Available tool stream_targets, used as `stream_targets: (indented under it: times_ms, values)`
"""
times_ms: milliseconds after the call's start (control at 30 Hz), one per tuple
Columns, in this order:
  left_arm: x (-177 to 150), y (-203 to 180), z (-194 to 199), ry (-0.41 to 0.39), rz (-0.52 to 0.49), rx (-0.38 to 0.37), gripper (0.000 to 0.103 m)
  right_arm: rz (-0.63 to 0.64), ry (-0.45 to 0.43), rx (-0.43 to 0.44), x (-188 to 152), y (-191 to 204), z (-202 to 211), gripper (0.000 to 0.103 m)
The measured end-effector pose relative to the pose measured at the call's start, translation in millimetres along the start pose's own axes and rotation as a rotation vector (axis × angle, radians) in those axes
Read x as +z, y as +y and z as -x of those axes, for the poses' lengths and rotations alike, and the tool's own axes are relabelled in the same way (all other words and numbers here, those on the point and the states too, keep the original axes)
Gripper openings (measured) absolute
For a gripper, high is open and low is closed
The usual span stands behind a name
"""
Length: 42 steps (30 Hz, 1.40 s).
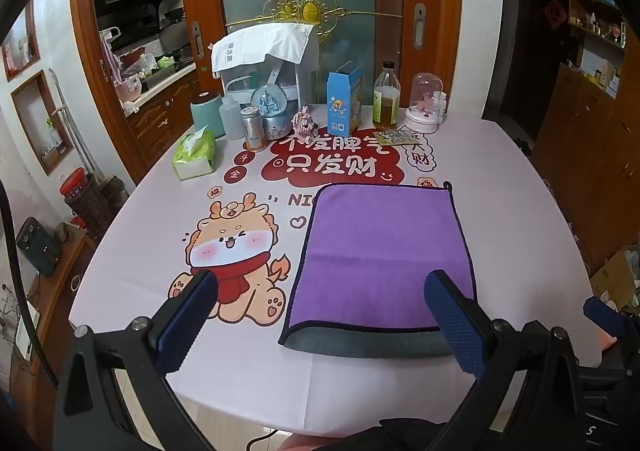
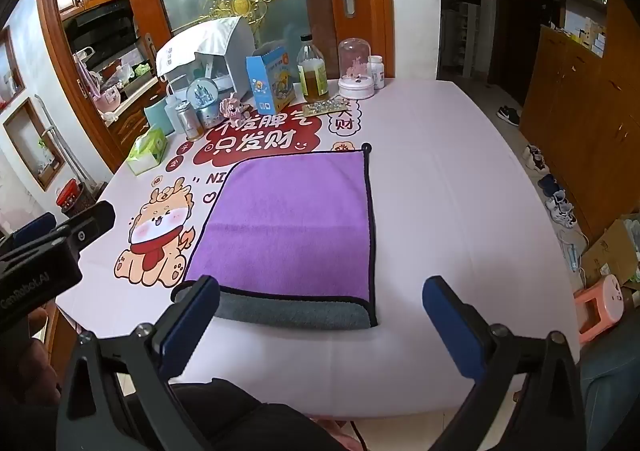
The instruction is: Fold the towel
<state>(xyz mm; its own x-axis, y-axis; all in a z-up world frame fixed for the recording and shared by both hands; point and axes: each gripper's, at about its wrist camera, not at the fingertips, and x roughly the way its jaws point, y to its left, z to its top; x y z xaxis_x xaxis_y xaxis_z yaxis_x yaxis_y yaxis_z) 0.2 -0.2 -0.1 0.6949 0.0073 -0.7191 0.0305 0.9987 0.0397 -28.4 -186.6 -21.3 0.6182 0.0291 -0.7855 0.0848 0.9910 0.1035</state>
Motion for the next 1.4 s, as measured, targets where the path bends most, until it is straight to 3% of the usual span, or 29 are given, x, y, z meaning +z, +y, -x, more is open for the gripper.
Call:
stream_targets:
  times_ms: [1400]
  values:
    - [-10.5, 16.6, -9.4, 0.027, 0.011, -0.015, 0.102, 0.011, 0.013, -0.015, 2.5, 6.4, -5.4, 0.102]
